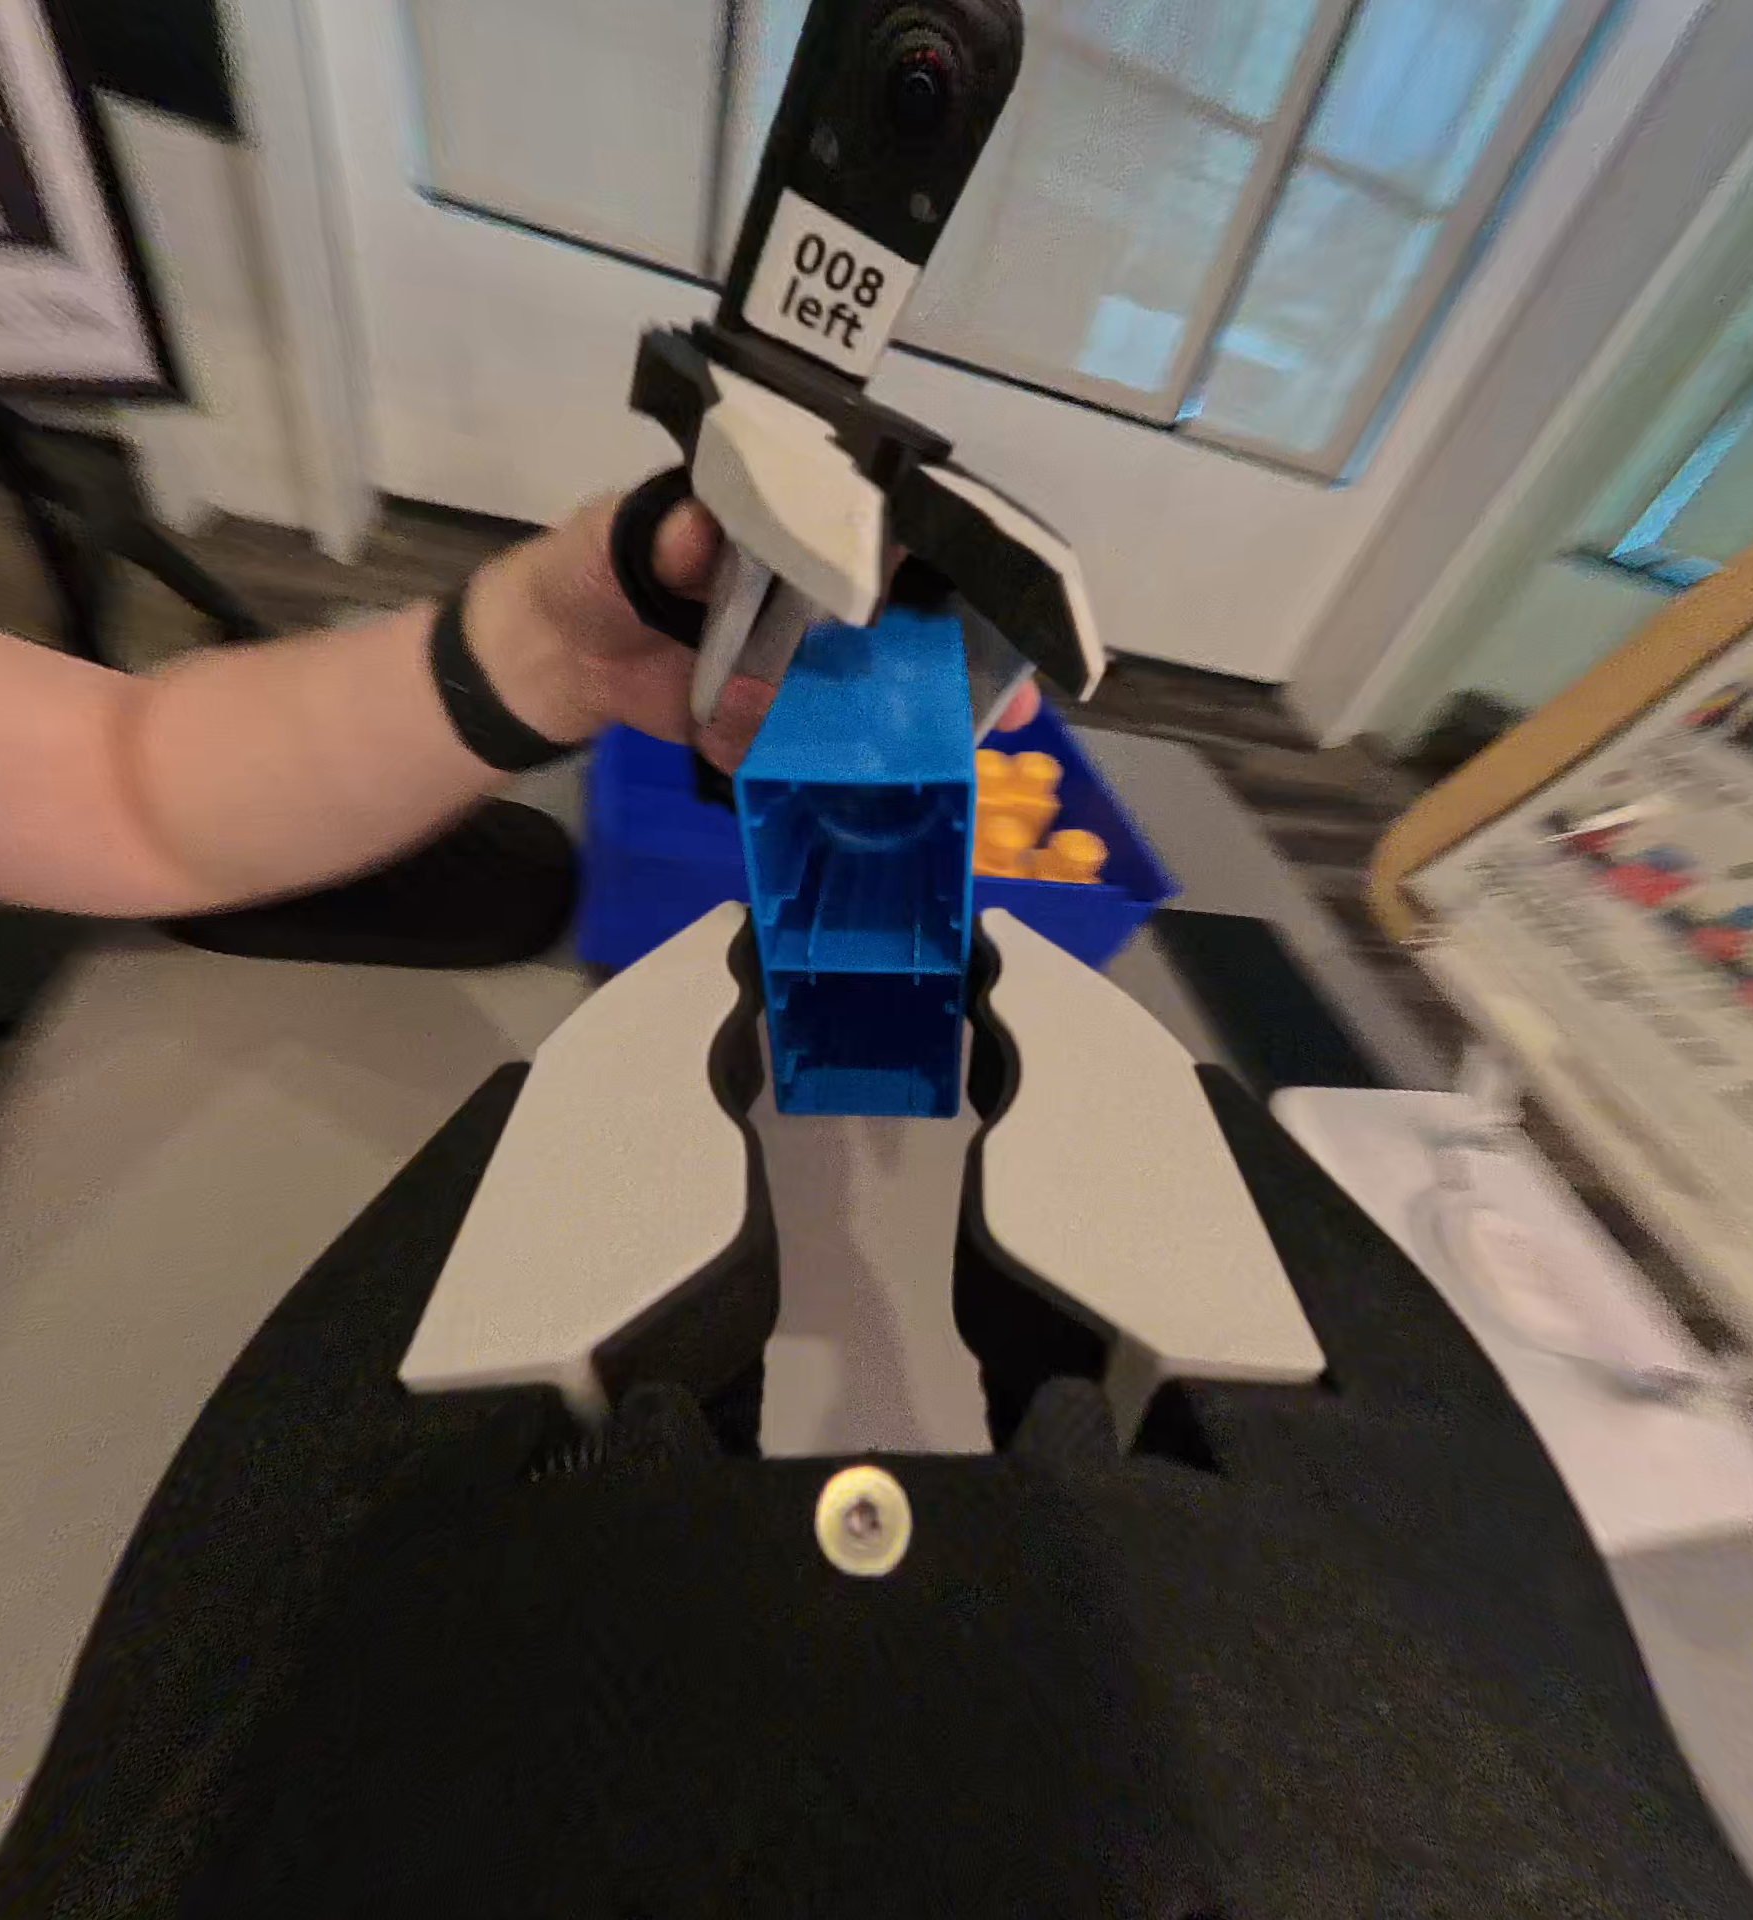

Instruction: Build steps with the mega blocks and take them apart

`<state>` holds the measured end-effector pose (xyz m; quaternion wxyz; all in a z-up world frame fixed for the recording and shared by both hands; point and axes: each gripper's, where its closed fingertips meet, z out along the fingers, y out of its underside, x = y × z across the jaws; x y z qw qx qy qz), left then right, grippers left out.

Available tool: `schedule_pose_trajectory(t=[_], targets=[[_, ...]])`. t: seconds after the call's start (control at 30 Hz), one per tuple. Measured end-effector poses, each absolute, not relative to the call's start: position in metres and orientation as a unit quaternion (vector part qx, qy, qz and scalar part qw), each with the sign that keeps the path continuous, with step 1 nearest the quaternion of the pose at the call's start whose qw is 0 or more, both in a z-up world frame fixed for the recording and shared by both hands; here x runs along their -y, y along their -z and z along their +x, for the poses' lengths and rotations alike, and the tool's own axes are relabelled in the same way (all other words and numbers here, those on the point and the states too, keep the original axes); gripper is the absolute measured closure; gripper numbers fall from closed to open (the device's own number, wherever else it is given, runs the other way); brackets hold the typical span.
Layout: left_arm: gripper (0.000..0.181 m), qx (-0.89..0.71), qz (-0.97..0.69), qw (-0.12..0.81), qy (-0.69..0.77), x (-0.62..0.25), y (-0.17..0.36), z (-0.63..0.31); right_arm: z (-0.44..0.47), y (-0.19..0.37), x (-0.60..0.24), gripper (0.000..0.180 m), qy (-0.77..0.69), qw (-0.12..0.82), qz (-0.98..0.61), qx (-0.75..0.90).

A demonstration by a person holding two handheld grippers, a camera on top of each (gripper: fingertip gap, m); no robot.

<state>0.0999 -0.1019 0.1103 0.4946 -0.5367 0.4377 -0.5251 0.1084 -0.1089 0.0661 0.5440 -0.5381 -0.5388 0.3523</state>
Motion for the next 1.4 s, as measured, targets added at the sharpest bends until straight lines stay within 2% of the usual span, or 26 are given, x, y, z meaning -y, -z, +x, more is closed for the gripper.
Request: schedule_pose_trajectory(t=[0.13,0.37,0.43,0.53,0.6,0.7,0.93,1.13,1.27,1.33,1.4], targets=[[0.143,-0.488,-0.545,0.453,0.509,0.114,-0.093,0.104,0.113,-0.069,0.109,0.144,-0.446,0.489,-0.552,0.507],[0.116,-0.490,-0.605,0.444,0.443,0.090,-0.062,0.103,0.130,-0.074,0.089,0.144,-0.503,0.479,-0.560,0.453],[0.115,-0.492,-0.609,0.433,0.447,0.088,-0.054,0.107,0.135,-0.081,0.086,0.144,-0.522,0.488,-0.549,0.434],[0.124,-0.463,-0.587,0.452,0.488,0.085,-0.060,0.119,0.141,-0.090,0.084,0.144,-0.549,0.499,-0.532,0.408],[0.141,-0.448,-0.561,0.466,0.517,0.086,-0.067,0.125,0.144,-0.094,0.081,0.144,-0.561,0.508,-0.522,0.393],[0.145,-0.432,-0.549,0.477,0.532,0.084,-0.070,0.126,0.146,-0.092,0.079,0.144,-0.560,0.507,-0.523,0.395],[0.145,-0.483,-0.581,0.447,0.479,0.091,-0.055,0.131,0.145,-0.077,0.084,0.142,-0.465,0.502,-0.559,0.468],[0.145,-0.488,-0.606,0.436,0.451,0.087,-0.055,0.121,0.157,-0.084,0.080,0.143,-0.474,0.487,-0.576,0.455],[0.145,-0.448,-0.596,0.461,0.482,0.078,-0.086,0.076,0.243,-0.118,0.049,0.144,-0.467,0.533,-0.597,0.376],[0.145,-0.442,-0.596,0.479,0.470,0.076,-0.092,0.064,0.297,-0.095,0.029,0.143,-0.352,0.523,-0.681,0.372],[0.145,-0.446,-0.593,0.476,0.473,0.080,-0.095,0.063,0.363,-0.053,0.016,0.142,-0.239,0.465,-0.783,0.336]])
